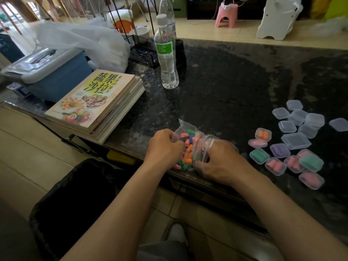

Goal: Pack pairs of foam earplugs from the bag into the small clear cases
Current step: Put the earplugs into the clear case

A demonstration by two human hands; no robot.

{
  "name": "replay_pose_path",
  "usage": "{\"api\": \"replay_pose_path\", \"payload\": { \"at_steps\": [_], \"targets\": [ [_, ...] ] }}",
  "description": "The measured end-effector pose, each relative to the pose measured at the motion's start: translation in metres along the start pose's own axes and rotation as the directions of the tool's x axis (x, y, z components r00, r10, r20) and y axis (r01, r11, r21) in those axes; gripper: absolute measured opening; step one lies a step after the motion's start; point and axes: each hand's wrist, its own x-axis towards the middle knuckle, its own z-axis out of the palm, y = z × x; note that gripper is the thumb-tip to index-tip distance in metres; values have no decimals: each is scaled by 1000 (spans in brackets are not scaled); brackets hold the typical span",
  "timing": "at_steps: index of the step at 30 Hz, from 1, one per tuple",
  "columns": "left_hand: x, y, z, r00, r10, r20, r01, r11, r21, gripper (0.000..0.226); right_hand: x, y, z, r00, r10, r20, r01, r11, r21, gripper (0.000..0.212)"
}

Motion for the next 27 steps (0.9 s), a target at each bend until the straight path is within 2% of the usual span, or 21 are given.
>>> {"api": "replay_pose_path", "payload": {
  "at_steps": [5, 13, 15, 20, 22, 25, 27],
  "targets": [
    [-1, 0, 1, 1000, -10, -16, 10, 1000, -11, 7, -2, -1, -1, 998, -50, 23, 50, 999, 14, 36],
    [-2, 1, 2, 999, 5, -47, -6, 1000, -19, 11, -4, 5, -3, 999, -35, 6, 34, 988, 149, 27],
    [-1, 0, 2, 998, 27, -60, -28, 1000, -12, 14, -4, 6, -2, 999, -46, 11, 44, 990, 131, 20],
    [-4, 2, 3, 997, 31, -64, -33, 999, -21, 11, -6, -1, -3, 996, -89, -9, 90, 995, 52, 19],
    [-4, 3, 3, 997, 32, -70, -33, 999, -16, 11, -7, 0, -5, 998, -67, -16, 69, 991, 111, 19],
    [-3, 2, 1, 996, 26, -85, -27, 1000, -15, 12, -7, 3, -11, 999, 35, 18, -38, 959, 281, 27],
    [-2, 2, -1, 995, 16, -102, -18, 1000, -24, 13, -8, 5, -16, 997, 72, 3, -68, 925, 375, 22]
  ]
}}
